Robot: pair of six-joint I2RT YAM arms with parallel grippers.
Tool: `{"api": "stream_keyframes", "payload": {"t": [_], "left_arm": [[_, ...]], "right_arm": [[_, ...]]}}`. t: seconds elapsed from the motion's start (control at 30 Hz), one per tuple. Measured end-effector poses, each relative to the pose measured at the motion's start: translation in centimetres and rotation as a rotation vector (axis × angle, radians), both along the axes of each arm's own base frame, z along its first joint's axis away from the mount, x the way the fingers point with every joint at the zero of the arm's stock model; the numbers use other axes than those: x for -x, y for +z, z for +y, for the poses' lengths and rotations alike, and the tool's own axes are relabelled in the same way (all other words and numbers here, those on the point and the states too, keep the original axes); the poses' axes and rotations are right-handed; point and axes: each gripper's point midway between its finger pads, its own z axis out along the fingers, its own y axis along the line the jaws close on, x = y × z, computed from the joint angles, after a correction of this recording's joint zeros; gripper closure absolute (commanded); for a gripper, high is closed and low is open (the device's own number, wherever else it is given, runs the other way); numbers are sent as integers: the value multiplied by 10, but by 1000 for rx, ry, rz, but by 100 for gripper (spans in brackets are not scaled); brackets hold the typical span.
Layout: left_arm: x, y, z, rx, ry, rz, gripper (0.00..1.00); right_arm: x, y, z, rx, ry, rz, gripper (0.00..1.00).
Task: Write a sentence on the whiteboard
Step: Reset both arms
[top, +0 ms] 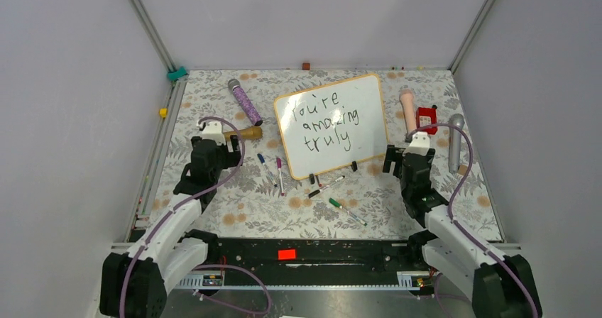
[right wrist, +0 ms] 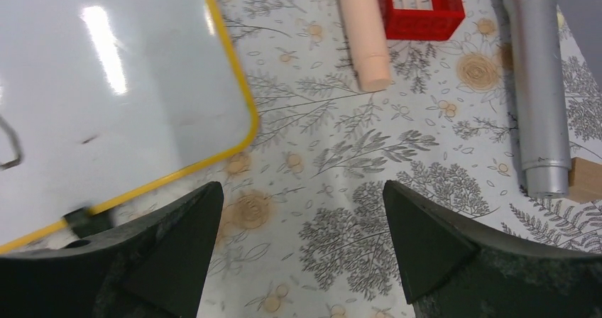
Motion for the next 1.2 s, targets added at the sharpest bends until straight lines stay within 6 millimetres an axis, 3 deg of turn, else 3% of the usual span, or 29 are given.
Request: {"api": "stream_keyframes", "payload": {"t": [0.2,0.33,0.47,0.57,0.77,0.8,0.83,1.2], "left_arm": [[-17,-24,22,-80,6,-56,20],[-27,-35,48,-63,54,-114,21],[-36,-49,64,-18,87,-126,28],[-49,-50,57,18,41,-141,27],[-53,-47,24,-2,-106,-228,23],[-52,-46,20,-5,-121,-238,6],[-52,-45,17,-9,-131,-246,1],[-58,-39,28,-19,-53,-262,1]], "right_arm": [[-17,-28,-26,-15,-60,7,11],[-30,-41,-26,-2,-29,24,13],[-51,-48,-31,-27,-6,10,11],[-55,-57,-39,-56,-15,22,12],[-66,-40,-34,-88,19,-58,10],[-67,-39,-34,-90,18,-64,10],[-67,-37,-34,-92,17,-70,3],[-69,-34,-33,-101,16,-87,1]]}}
